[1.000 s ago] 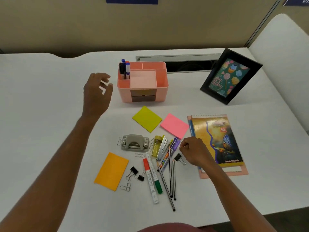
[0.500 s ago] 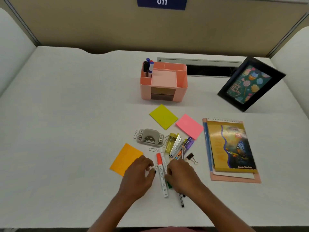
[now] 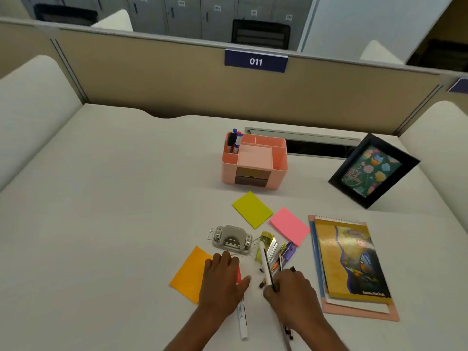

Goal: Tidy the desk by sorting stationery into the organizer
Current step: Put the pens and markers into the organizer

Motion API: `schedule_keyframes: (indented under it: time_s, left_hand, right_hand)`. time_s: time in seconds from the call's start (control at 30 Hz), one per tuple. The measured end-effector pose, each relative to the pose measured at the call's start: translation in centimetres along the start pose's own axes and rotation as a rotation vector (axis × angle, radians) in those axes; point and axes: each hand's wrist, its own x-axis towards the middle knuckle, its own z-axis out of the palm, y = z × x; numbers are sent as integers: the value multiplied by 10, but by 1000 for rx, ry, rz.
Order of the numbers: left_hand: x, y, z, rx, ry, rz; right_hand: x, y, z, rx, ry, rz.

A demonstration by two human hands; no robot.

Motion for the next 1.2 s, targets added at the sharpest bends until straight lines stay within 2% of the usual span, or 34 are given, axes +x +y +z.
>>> schedule_keyframes:
  time_s: [0.13, 0.3, 0.37, 0.5, 0.57, 0.7, 0.83, 1.07, 1.2]
  left_hand:
    - [3, 6, -1, 14, -2, 9]
    - [6, 7, -4, -115, 44, -3]
    - [8, 5, -11, -267, 66, -41]
    - [16, 3, -38, -846, 128, -178]
    - [22, 1, -58, -1014, 186, -203]
    - [38, -10, -100, -1123, 307, -227]
    - [50, -20, -123, -1184, 389, -231]
    - [62, -28, -135, -1252, 479, -285]
    - [72, -35, -151, -1210, 530, -268]
  right_hand:
    - [8, 13, -52, 43, 192, -38]
    - [31, 2, -118, 198, 366, -207]
    - [45, -10, -140, 290, 425, -250]
    - [92, -40, -171, 430, 571, -378]
    - [124, -58, -179, 435, 618, -452]
    - [180, -87, -181, 394, 556, -587]
    - [232, -108, -176, 240, 548, -651]
    - [287, -133, -165, -40, 382, -642]
    - [295, -142, -157, -171, 284, -631]
